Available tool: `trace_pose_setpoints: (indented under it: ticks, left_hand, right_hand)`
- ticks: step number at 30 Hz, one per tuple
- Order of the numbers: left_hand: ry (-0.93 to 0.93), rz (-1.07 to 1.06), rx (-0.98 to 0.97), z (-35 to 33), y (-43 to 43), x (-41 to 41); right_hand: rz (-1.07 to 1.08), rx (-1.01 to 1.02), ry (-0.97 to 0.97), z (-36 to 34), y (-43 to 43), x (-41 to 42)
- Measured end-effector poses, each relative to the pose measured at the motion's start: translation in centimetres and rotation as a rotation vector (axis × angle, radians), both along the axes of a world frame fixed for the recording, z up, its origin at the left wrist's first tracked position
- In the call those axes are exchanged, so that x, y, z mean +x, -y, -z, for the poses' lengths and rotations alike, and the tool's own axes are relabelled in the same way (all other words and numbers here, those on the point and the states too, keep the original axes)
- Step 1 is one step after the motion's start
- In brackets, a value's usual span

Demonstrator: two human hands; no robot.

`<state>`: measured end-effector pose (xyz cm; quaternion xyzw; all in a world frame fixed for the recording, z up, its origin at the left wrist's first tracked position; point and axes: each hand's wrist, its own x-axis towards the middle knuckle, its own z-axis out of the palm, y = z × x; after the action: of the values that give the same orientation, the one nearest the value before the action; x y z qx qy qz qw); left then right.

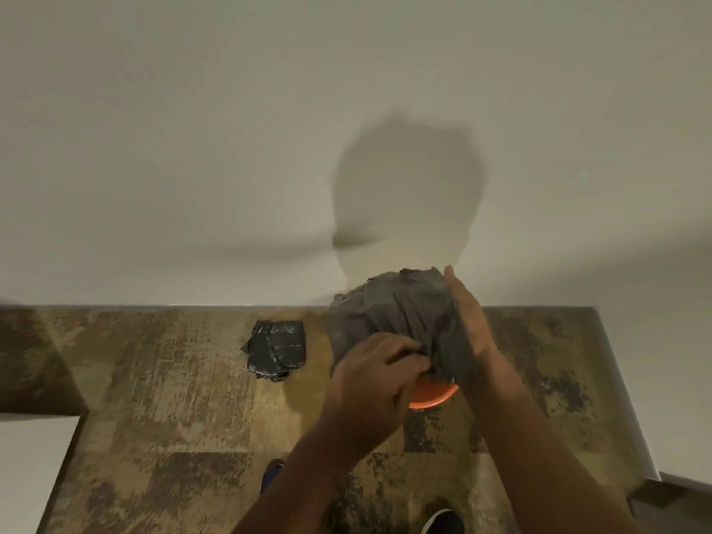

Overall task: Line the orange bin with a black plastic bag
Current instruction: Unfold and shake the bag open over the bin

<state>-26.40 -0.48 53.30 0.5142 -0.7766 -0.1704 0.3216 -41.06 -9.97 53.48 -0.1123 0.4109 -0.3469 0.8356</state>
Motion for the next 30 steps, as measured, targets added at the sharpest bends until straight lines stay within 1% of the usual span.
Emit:
trace_pose_setpoints:
  ticks: [2,4,6,7,9,11,12,13,14,15,19,22,25,30]
  left_hand:
    - [0.034,0.054,-0.023,1.0,-1.2,0.1]
    - [0.063,0.080,0.023,2.0,-2.1,0.5]
    - [0.052,0.065,0.132,2.6,-2.8,0.9]
    - [0.013,0.042,0.186,2.7,-2.9,1.0]
    - [-0.113,-0.052,0.221,2.7,-2.5,1.2]
    - [-0.270,-0.256,0.240,2.3,-1.1,1.3]
    - [-0.367,-0.390,0.318,2.0,0.0,1.6]
    - [-0.474,-0.512,0.442,1.6,1.3,1.9]
    - [-0.566,-0.609,0.563,1.3,2.6,2.3]
    - [-0.634,-0.675,0.642,1.1,3.8,2.8]
    - [-0.825,-0.734,0.795,0.8,7.3,4.0]
    - [-0.948,-0.762,0.791,1.1,8.0,4.3]
    - [-1.099,-0.786,0.742,1.2,7.8,4.6]
    - [-1.118,-0.782,0.685,1.3,6.9,5.0]
  right_hand:
    - [0.001,0.055,-0.185,0.9,0.6,-0.6]
    - [-0.030,0.093,-0.303,1.8,0.9,-0.8]
    - [-0.045,0.059,-0.358,2.3,0.8,-0.8]
    - [-0.045,0.038,-0.366,2.3,0.5,-0.6]
    - [-0.033,0.034,-0.331,2.4,0.0,-0.5]
    - [-0.063,0.036,-0.258,2.4,-0.7,-0.3]
    - [-0.083,0.022,-0.234,2.6,-1.0,-0.3]
    - [-0.095,-0.004,-0.225,2.7,-1.3,-0.2]
    - [-0.108,-0.041,-0.216,2.7,-1.6,0.0]
    - [-0.123,-0.072,-0.203,2.5,-1.8,0.3]
    - [-0.200,-0.109,-0.172,2.3,-2.5,1.3]
    - [-0.221,-0.167,-0.257,2.5,-2.7,1.4]
    - [-0.176,-0.171,-0.344,3.4,-2.7,1.2]
    - [-0.017,-0.186,-0.408,4.6,-2.7,0.8]
